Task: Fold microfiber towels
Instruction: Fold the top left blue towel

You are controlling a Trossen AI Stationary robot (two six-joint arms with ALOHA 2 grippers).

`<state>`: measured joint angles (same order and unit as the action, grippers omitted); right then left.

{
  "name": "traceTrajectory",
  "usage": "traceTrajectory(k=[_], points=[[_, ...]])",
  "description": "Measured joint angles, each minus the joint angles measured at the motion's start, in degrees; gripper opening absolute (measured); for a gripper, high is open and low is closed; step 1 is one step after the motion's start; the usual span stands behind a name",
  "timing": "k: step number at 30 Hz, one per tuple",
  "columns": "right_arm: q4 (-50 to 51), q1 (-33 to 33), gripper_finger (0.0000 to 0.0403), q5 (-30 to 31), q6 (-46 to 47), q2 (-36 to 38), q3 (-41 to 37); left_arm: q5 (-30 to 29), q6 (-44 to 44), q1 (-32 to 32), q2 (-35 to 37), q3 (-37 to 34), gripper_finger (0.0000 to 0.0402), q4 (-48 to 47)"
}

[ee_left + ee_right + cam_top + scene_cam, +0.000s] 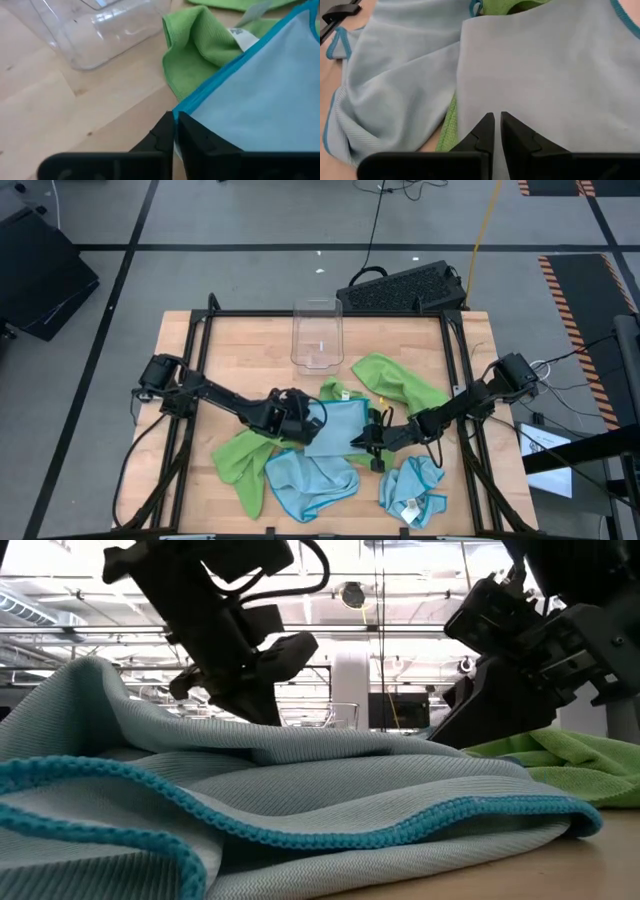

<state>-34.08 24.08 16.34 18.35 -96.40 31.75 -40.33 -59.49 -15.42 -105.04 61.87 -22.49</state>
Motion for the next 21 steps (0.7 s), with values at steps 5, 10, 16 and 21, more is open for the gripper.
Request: traceTrajectory(k=[5, 10, 16, 21], points=[[0.1, -0.1, 0.0022, 0.0, 0.0, 0.0, 0.0, -0.3, 0.5, 0.0, 0.0, 0.0, 0.0072, 0.0], [0.8, 0.5, 0.0022, -1.1, 0.5, 0.6, 0.0, -3.0, 2.5, 0.1, 0.0, 0.0, 0.0112, 0.5], [9.5, 2.7, 0.0022, -5.8, 0.2, 8.4, 0.0, 1.8, 10.8, -3.6, 0.0, 0.0, 0.0130, 11.2], [12.4, 3.6, 0.0022, -2.8, 0.2, 12.6, -1.7, 1.5, 22.1, -9.3, 0.0, 0.0, 0.0131, 24.7]])
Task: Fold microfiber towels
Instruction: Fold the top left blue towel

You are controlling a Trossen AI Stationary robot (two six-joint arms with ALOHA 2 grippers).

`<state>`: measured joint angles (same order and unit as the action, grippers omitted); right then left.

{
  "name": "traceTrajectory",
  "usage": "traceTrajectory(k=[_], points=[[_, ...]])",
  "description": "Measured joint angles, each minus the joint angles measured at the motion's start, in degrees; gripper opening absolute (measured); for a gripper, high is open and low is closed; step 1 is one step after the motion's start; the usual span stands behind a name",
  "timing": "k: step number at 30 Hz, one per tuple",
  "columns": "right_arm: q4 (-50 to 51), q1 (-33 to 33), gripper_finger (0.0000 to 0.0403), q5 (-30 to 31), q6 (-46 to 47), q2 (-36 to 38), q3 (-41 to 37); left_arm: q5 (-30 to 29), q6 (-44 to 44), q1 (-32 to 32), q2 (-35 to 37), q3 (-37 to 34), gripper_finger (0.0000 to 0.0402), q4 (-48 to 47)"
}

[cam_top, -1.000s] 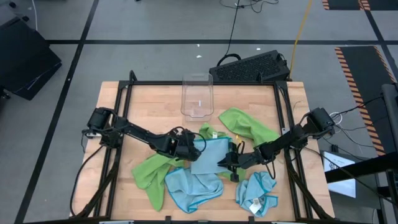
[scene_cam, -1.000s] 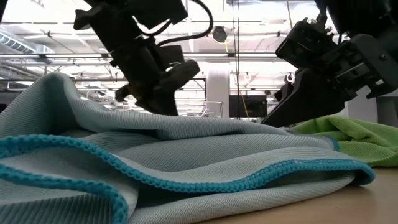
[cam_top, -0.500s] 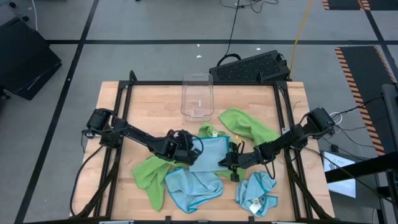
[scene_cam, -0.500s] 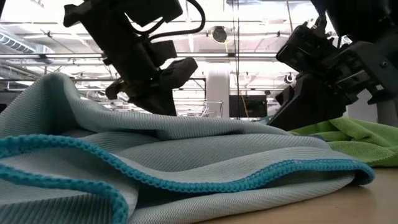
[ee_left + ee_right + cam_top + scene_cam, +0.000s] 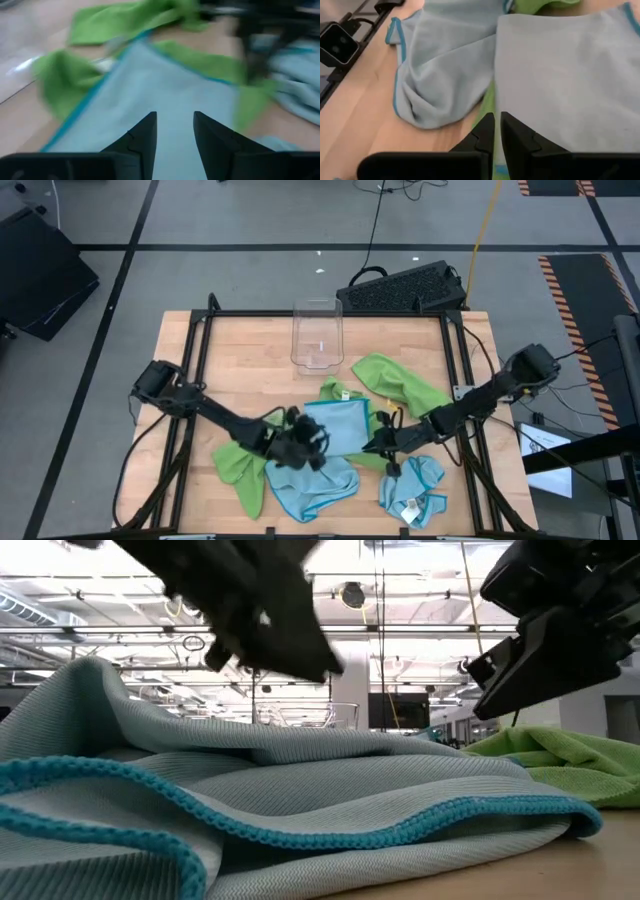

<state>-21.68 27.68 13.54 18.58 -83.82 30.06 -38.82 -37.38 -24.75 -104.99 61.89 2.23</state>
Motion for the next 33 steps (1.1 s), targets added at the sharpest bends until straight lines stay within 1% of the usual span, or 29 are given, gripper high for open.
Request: traceTrajectory(k=[2, 6, 9, 15, 19, 22, 26, 28, 30, 33], points=[[-2.1, 0.2, 0.0022, 1.4, 0.7, 0.2, -1.7, -0.4, 3.2, -1.5, 0.0, 0.0, 0.0131, 2.4], [-8.7, 0.6, 0.0022, 1.8, 4.0, 0.2, -4.8, -1.2, 6.1, -2.9, 0.0, 0.0, 0.0131, 4.8], [-11.7, 2.1, 0.0022, 3.9, 4.7, 0.2, -6.0, 1.0, 7.5, -3.7, 0.0, 0.0, 0.0132, 5.2], [-12.4, 5.4, 0.0023, 7.6, 5.9, 0.2, -5.8, 1.9, 12.8, -7.2, 0.0, 0.1, 0.0132, 7.5], [-13.0, 7.2, 0.0023, 10.3, 6.2, 0.2, -5.7, 1.7, 14.4, -9.0, -0.9, 2.0, 0.0132, 6.8], [-13.3, 8.2, 0.0023, 11.4, 6.3, 0.2, -5.7, 1.5, 16.4, -9.9, -3.9, 5.0, 0.0132, 4.8], [-13.1, 9.3, 0.0023, 12.1, 5.2, 0.2, -5.7, 4.0, 18.2, -10.1, -9.6, 11.1, 0.0132, -0.2], [-12.5, 9.8, 0.0023, 12.0, 3.7, 0.2, -5.7, 4.1, 18.9, -10.0, -12.4, 14.0, 0.0134, -3.4], [-12.3, 10.3, 0.0025, 12.0, 2.5, 0.2, -5.7, 3.4, 19.6, -9.7, -15.0, 16.4, 0.0143, -5.3], [-12.3, 10.8, 0.0043, 12.0, 1.2, 0.2, -5.7, 0.1, 20.5, -9.1, -17.4, 18.6, 0.0171, -7.4]])
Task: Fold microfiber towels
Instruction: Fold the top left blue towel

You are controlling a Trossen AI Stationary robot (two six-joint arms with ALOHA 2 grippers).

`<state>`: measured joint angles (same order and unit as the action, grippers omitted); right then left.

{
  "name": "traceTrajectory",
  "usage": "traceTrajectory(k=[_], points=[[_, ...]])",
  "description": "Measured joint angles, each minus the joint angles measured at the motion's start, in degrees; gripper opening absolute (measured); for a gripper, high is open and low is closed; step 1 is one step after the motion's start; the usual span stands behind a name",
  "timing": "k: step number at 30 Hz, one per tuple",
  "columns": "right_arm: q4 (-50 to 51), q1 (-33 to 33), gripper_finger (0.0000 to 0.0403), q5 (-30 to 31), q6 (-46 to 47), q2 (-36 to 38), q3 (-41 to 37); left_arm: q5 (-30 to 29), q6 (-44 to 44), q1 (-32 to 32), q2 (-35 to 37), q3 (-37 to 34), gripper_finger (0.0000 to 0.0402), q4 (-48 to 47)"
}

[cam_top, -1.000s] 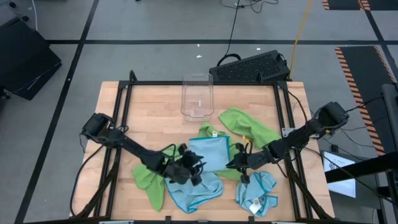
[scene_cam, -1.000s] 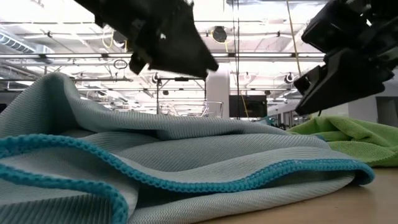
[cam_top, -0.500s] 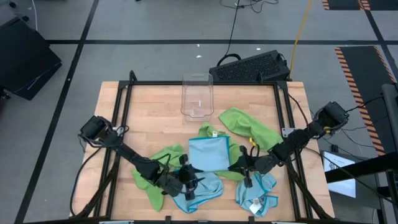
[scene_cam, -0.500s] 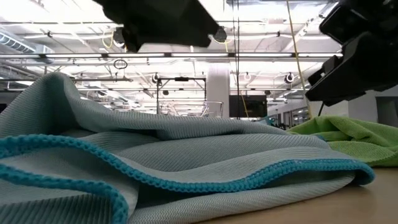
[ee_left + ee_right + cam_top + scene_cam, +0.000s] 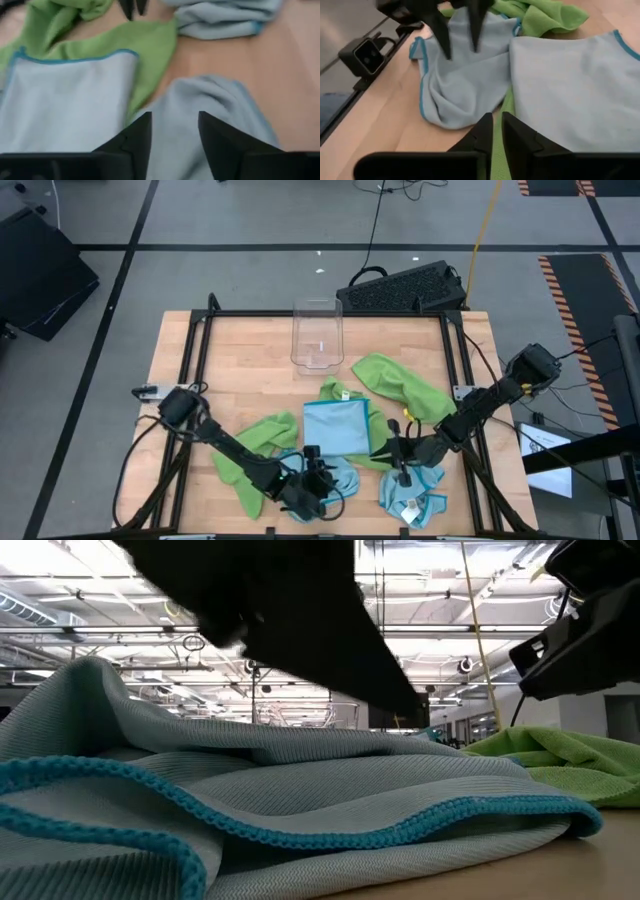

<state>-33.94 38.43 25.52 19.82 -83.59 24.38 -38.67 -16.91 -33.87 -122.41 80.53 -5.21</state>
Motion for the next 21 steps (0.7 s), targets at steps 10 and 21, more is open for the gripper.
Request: traceTrajectory(k=[10, 21], points=[[0.2, -0.1, 0.0124, 3.1, -0.6, 0.0, 0.0, -1.0, -2.9, 4.1, -0.1, 0.5, 0.0234, -7.2], [0.1, -0.2, 0.0130, 3.2, -3.0, -2.0, 0.0, 4.3, -6.8, 7.1, -0.3, 0.5, 0.0234, -12.1]])
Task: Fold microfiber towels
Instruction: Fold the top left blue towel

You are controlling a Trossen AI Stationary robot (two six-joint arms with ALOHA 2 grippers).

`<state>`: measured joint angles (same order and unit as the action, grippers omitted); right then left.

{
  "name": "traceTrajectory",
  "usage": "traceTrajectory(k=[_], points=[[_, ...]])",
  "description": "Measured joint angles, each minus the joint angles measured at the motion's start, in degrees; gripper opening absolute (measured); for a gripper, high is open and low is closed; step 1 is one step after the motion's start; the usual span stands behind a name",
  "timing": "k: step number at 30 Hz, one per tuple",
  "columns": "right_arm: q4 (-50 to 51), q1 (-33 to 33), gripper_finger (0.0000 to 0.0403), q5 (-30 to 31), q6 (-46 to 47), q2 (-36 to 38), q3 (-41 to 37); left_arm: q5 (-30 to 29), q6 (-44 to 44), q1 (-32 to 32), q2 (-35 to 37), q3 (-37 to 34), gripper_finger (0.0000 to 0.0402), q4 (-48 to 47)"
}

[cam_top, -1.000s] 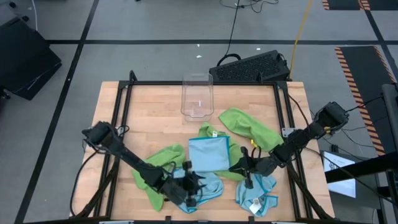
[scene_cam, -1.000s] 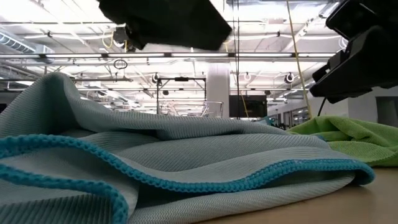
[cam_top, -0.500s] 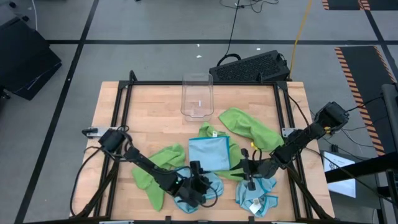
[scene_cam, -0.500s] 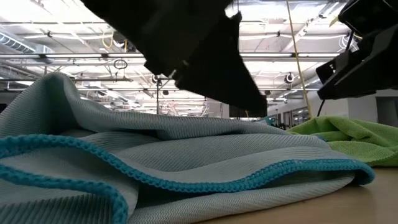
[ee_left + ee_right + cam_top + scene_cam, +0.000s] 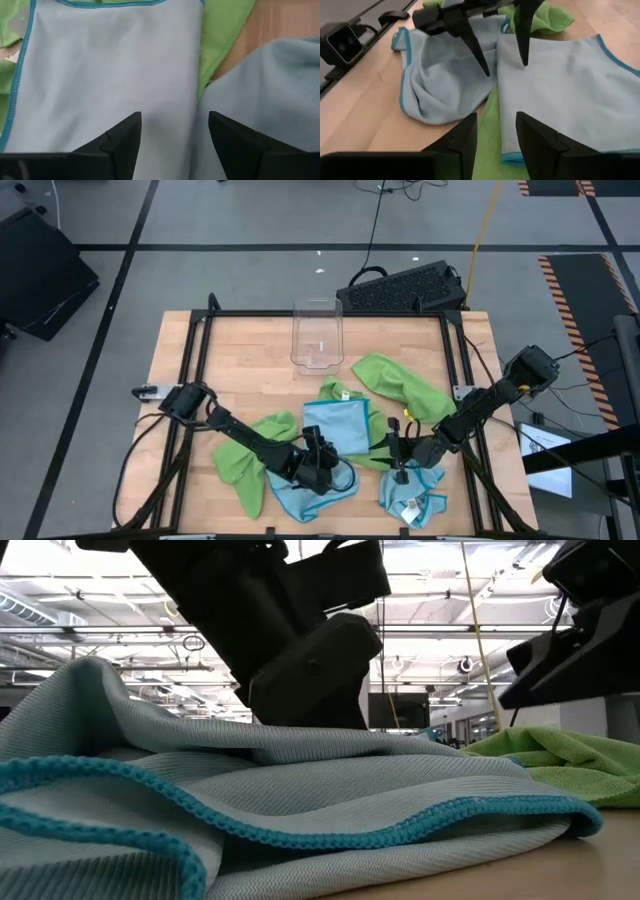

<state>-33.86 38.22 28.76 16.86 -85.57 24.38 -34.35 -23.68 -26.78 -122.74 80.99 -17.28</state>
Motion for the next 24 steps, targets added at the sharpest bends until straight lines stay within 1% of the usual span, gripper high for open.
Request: traceTrajectory(k=[7, 11, 14, 19, 24], points=[[-1.6, 0.0, 0.0130, 0.0, 1.9, -3.7, 0.0, -1.1, -0.5, -0.1, 0.0, 0.0, 0.0234, -4.1], [-3.7, 0.0, 0.0130, 0.0, 0.0, -5.8, 0.1, -1.7, -0.8, -0.4, 0.0, 0.0, 0.0226, -5.9], [-4.5, 0.0, 0.0131, 0.0, -2.4, -8.2, 1.2, -1.7, -2.4, -0.4, 0.0, 0.0, 0.0200, -7.2], [-4.2, -0.1, 0.0148, 0.1, -6.2, -12.8, 4.7, -0.2, -3.9, -0.4, 0.0, 0.0, 0.0137, -7.6], [-3.9, 0.2, 0.0172, 5.0, -8.3, -14.8, 5.7, 0.4, -4.3, -0.6, 0.0, 0.0, 0.0086, -8.2]])
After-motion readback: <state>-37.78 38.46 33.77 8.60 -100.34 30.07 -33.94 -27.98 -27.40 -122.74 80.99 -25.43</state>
